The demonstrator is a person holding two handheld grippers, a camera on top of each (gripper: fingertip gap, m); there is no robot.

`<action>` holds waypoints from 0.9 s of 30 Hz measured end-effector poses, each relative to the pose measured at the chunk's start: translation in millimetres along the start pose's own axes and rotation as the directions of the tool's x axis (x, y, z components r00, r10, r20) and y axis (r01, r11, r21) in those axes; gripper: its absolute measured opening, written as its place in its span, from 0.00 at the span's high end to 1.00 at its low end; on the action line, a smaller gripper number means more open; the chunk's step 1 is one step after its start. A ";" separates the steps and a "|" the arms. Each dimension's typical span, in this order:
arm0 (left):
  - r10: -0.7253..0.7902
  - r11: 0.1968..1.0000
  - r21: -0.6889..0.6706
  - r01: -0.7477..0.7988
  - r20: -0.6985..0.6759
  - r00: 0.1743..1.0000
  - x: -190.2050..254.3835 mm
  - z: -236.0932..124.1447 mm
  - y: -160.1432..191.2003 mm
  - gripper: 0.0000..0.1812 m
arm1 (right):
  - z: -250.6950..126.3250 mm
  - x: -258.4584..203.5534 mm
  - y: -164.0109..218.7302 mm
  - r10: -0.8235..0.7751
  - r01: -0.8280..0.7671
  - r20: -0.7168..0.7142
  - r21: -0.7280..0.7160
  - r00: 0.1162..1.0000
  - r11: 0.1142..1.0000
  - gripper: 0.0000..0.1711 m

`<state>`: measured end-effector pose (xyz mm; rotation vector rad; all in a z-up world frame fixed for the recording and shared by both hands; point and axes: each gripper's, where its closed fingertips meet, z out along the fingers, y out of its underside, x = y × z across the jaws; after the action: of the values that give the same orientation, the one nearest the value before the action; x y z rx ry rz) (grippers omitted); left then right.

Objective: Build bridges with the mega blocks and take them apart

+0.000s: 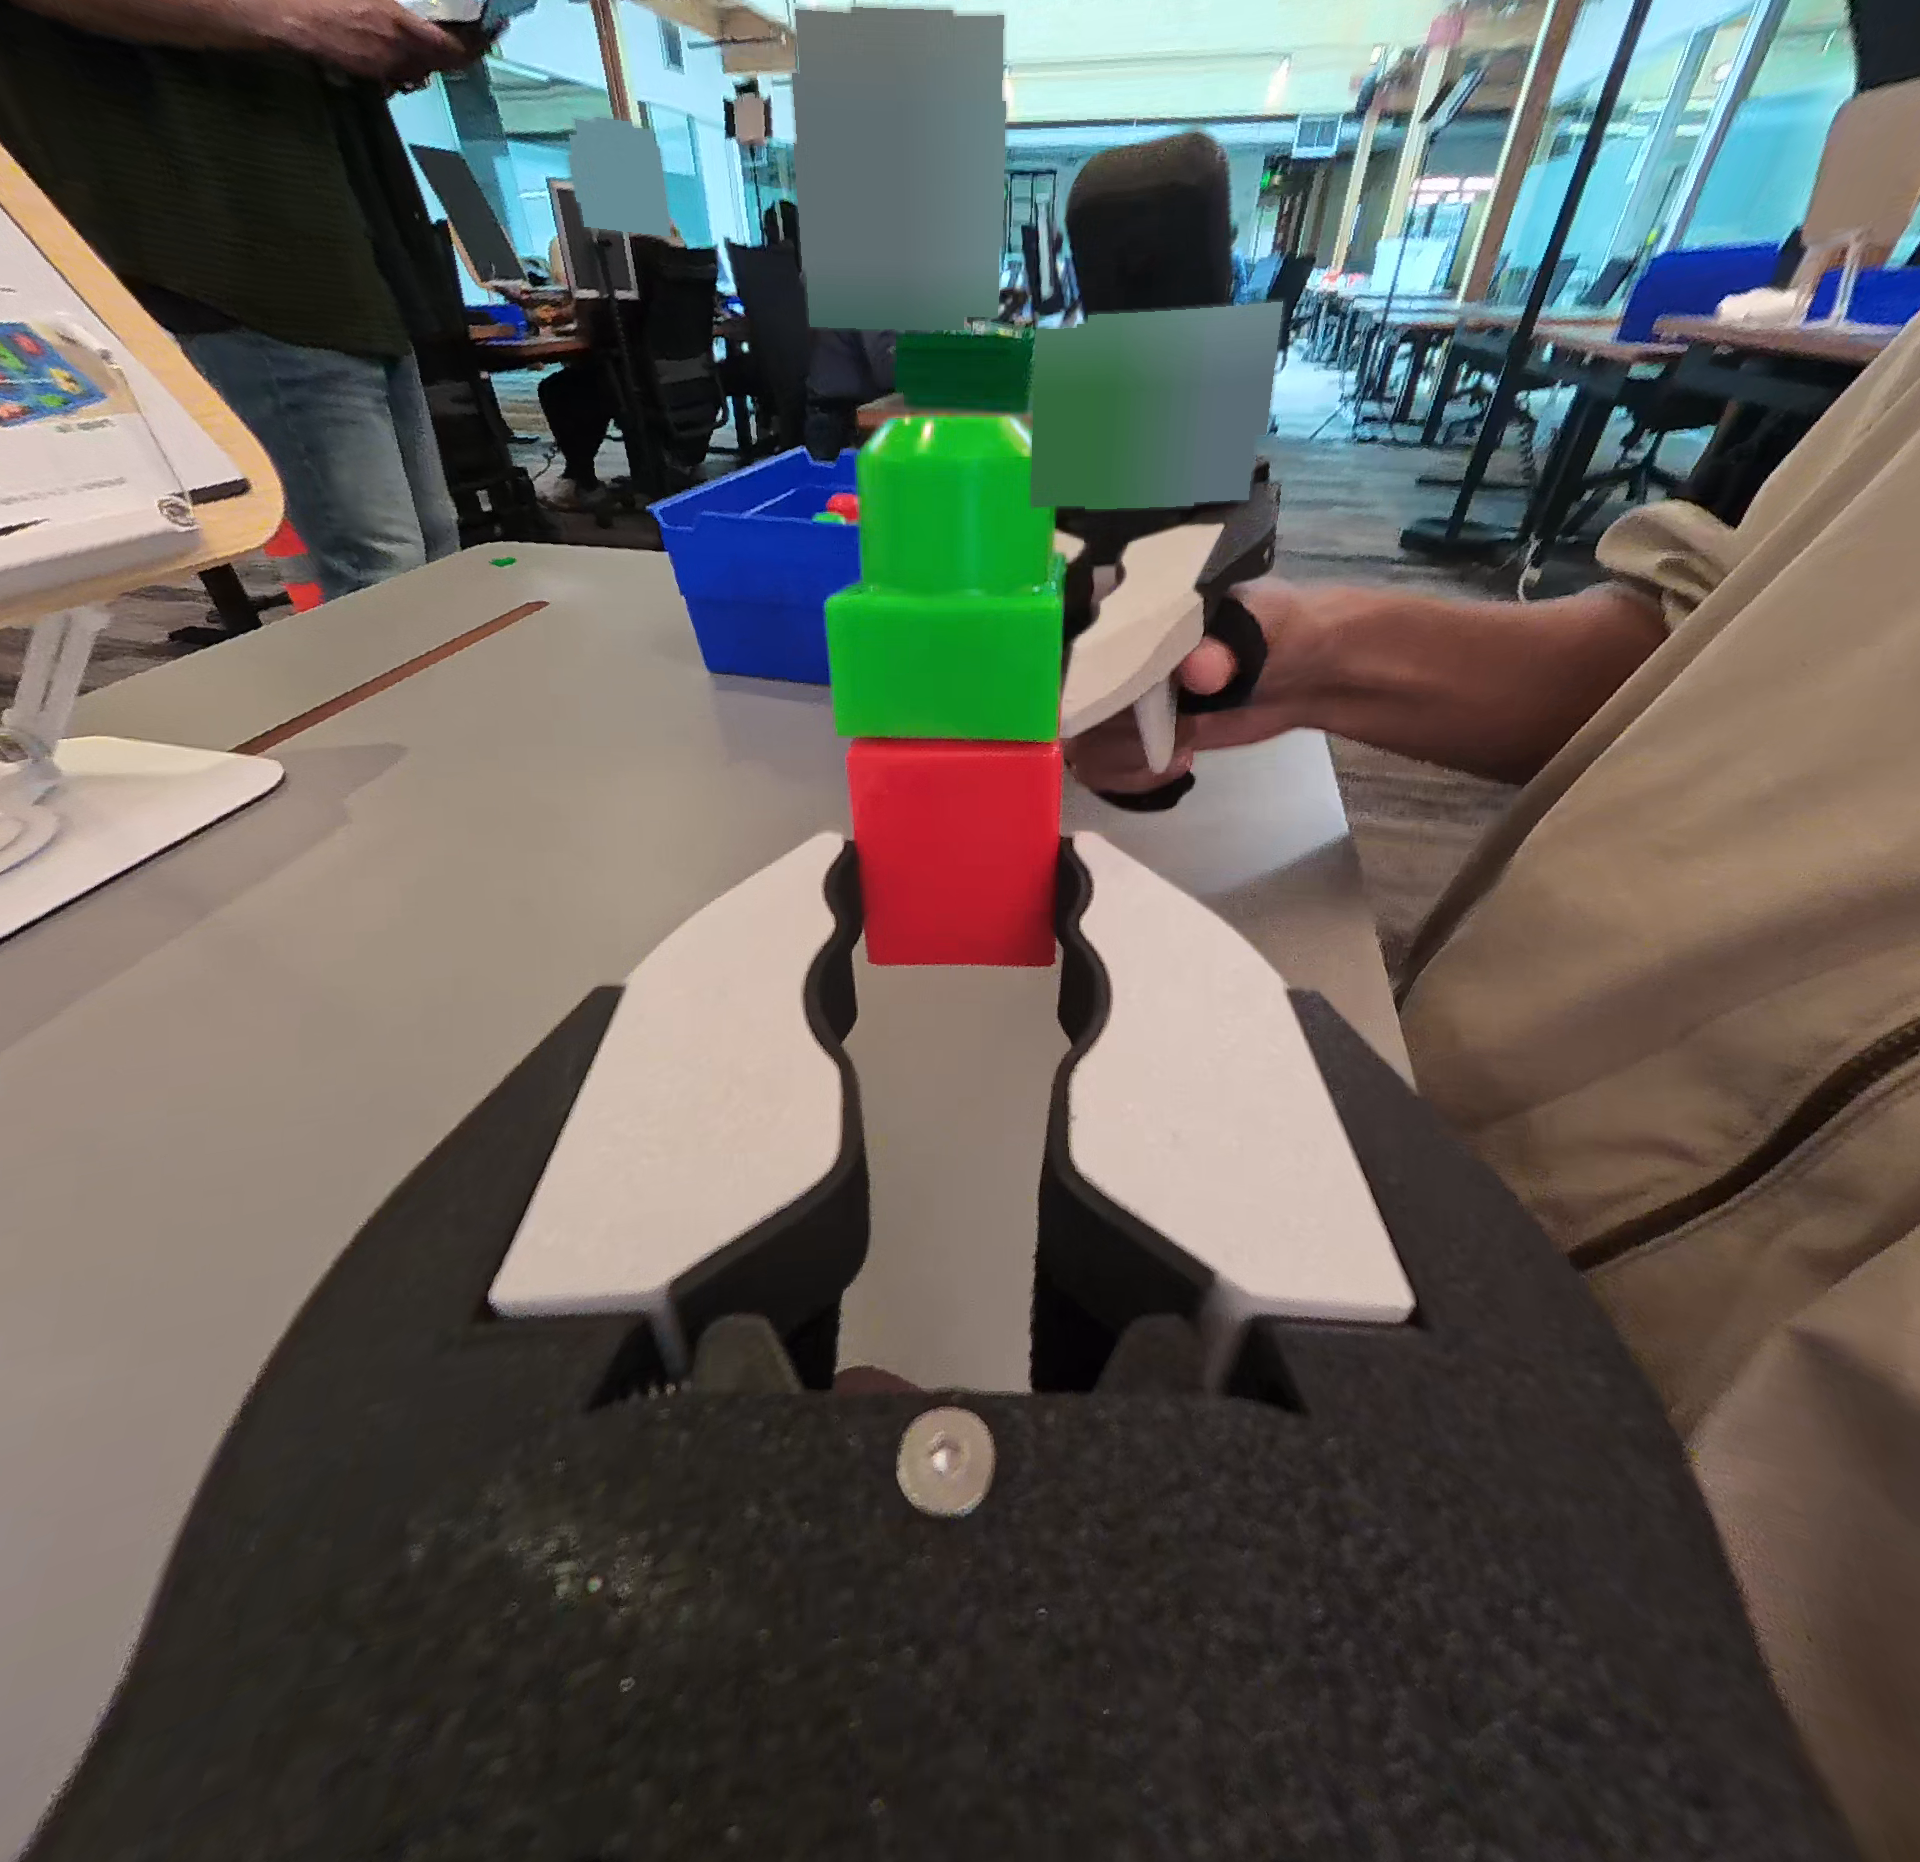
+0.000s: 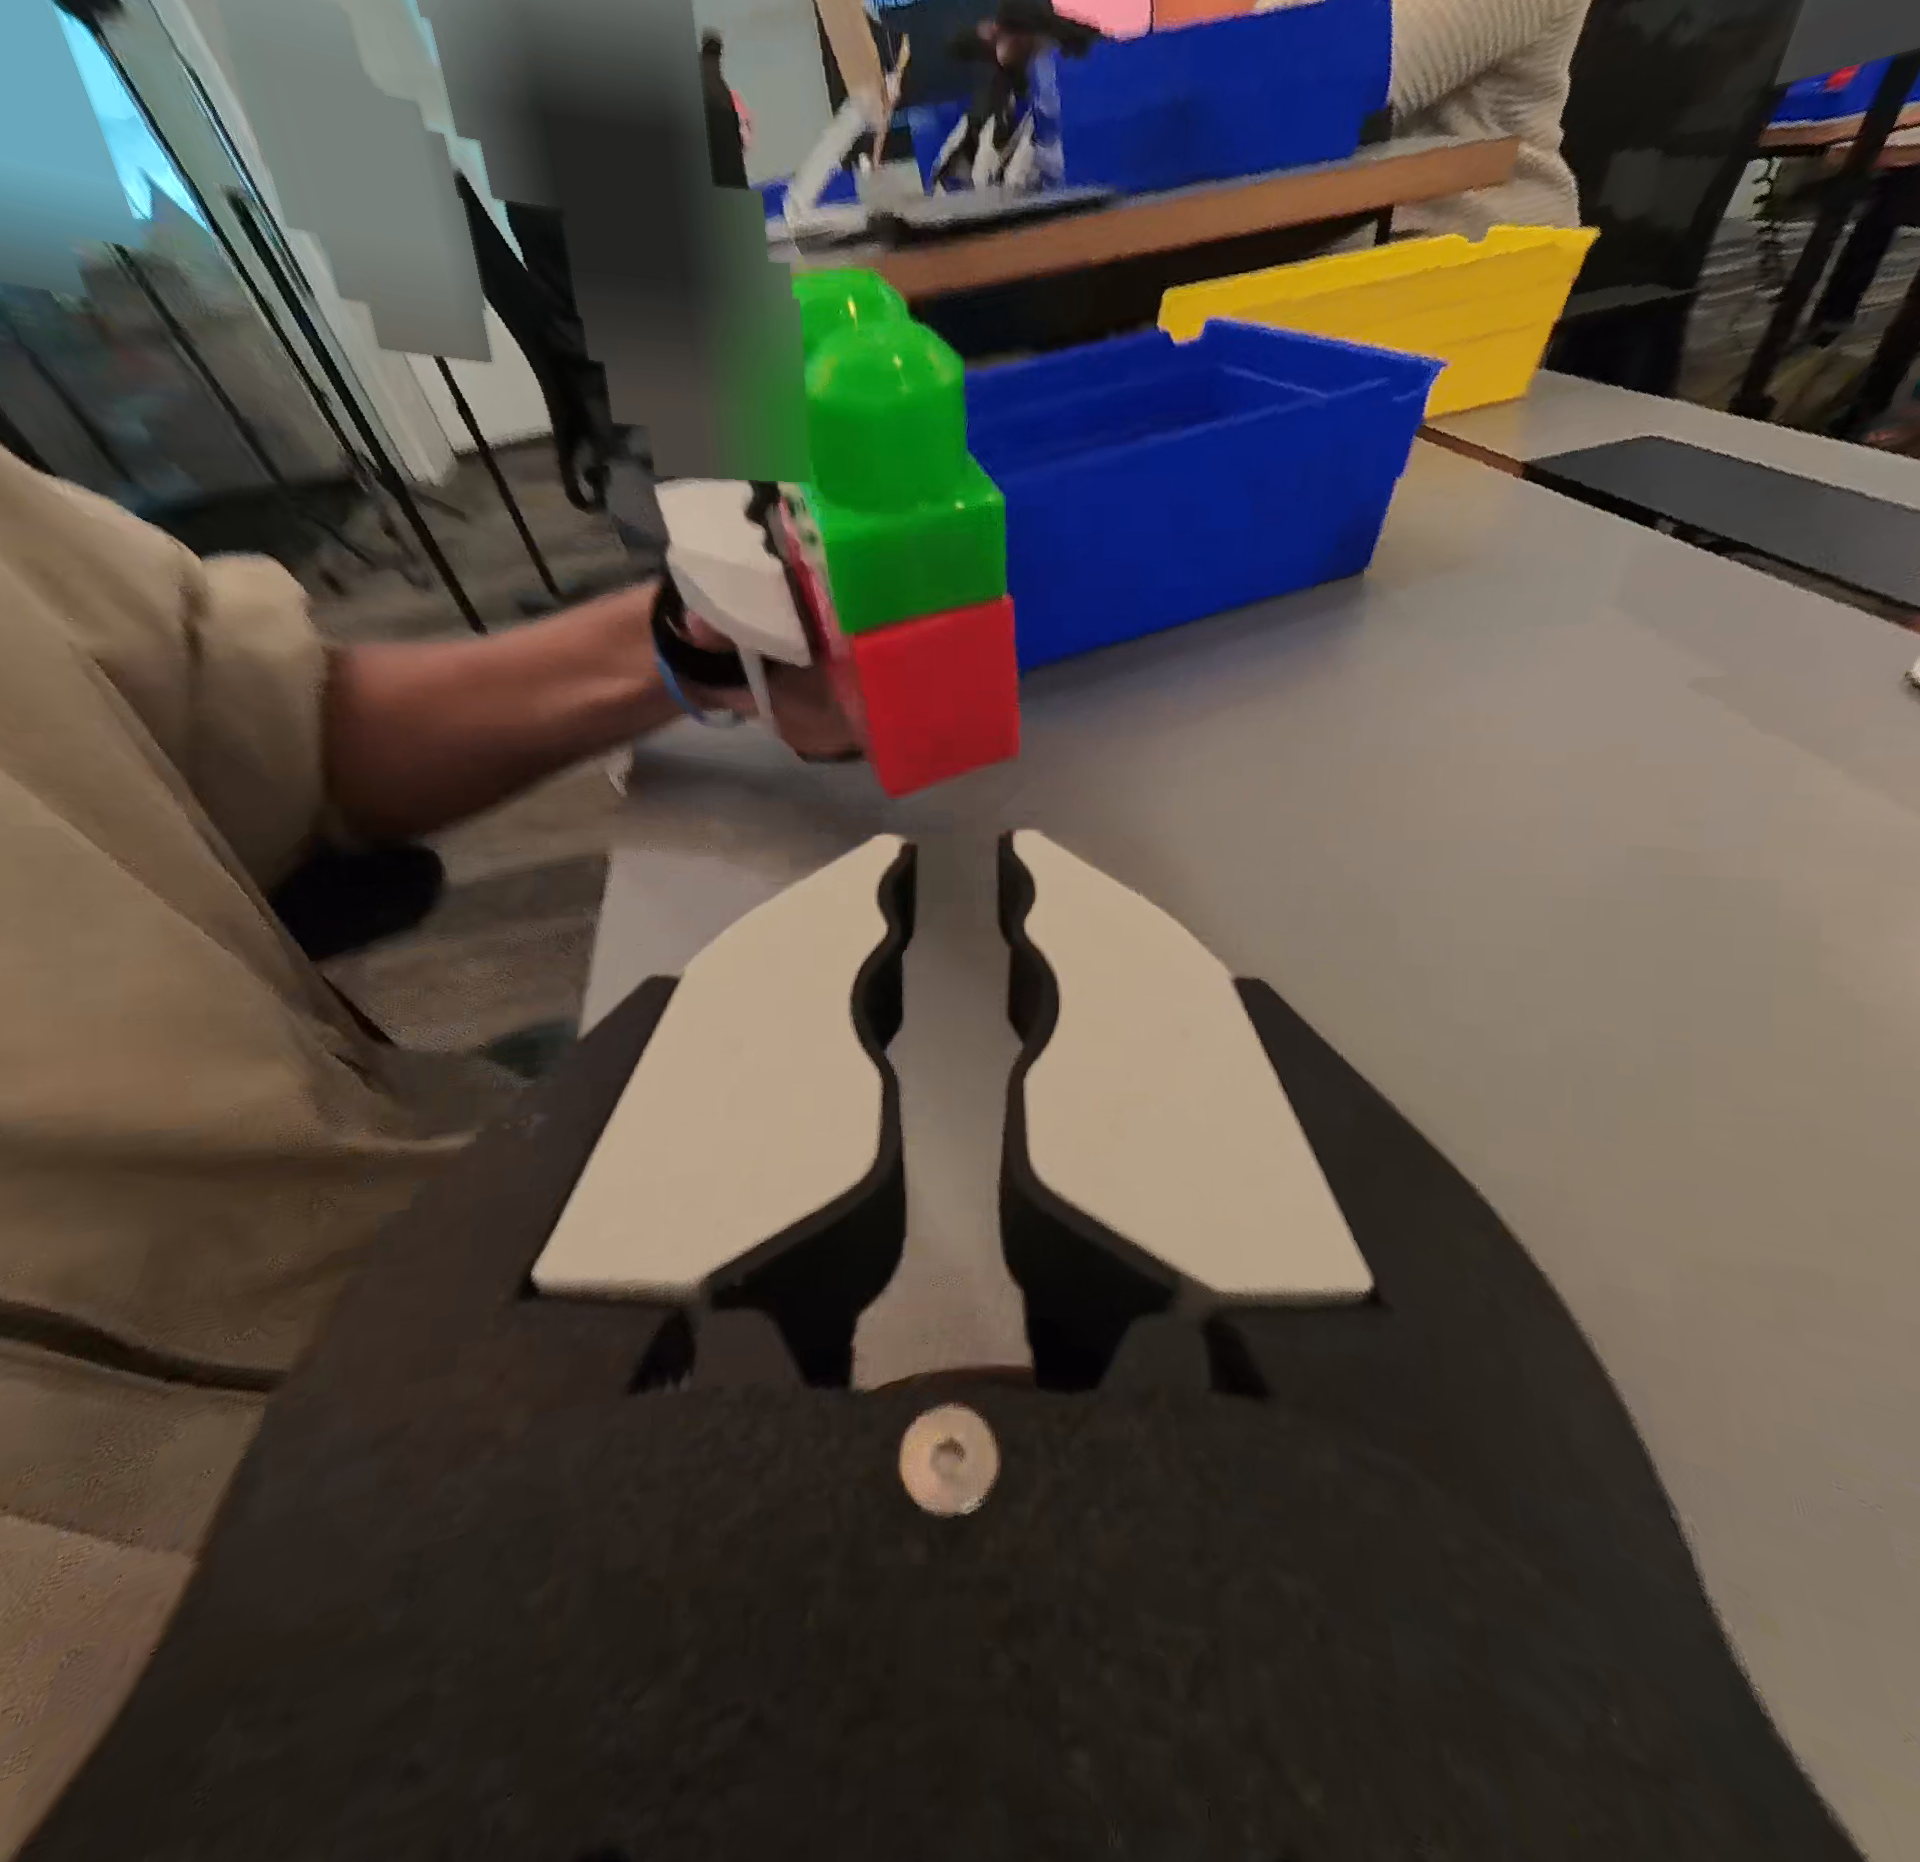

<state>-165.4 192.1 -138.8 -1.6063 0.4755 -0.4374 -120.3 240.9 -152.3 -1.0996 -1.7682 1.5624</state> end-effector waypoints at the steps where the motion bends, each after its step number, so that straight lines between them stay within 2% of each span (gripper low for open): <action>1: 0.003 1.000 -0.011 -0.003 0.003 1.000 0.0 -1.1 1.6 0.81 | -0.1 1.8 6.4 -0.018 0.017 -0.019 -0.042 1.000 0.999 0.87; 3: -0.013 1.000 -0.008 0.013 0.001 1.000 0.3 -2.8 2.2 0.81 | 1.4 -0.3 17.6 -0.031 0.029 -0.018 -0.110 0.999 0.994 0.78; 9: -0.037 0.999 0.002 0.037 -0.003 0.999 2.1 -3.1 2.6 0.81 | 8.9 -9.8 24.2 0.046 -0.042 0.028 -0.116 0.999 0.992 0.71; 12: -0.067 0.998 0.002 0.067 -0.024 0.997 6.0 -1.3 3.4 0.81 | 10.7 -9.6 16.6 0.051 -0.049 0.027 -0.069 0.998 0.996 0.76; 23: -0.081 0.997 -0.011 0.080 -0.055 0.995 12.4 2.3 4.3 0.81 | 11.6 -13.9 9.9 0.036 -0.034 0.045 -0.055 0.998 0.998 0.74; 25: -0.072 0.997 0.000 0.072 -0.064 0.995 13.5 2.8 1.5 0.81 | 15.2 -24.6 7.6 0.139 -0.134 0.133 -0.047 0.981 0.990 0.70; 27: -0.021 1.000 0.012 0.022 -0.057 0.998 14.5 3.5 -1.4 0.81 | 18.0 -34.5 1.1 0.320 -0.321 0.260 -0.040 0.911 0.946 0.61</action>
<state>-151.3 187.2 -137.7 -1.5911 0.4979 -0.5032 -116.6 202.2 -152.6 -1.2813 -1.8189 1.9876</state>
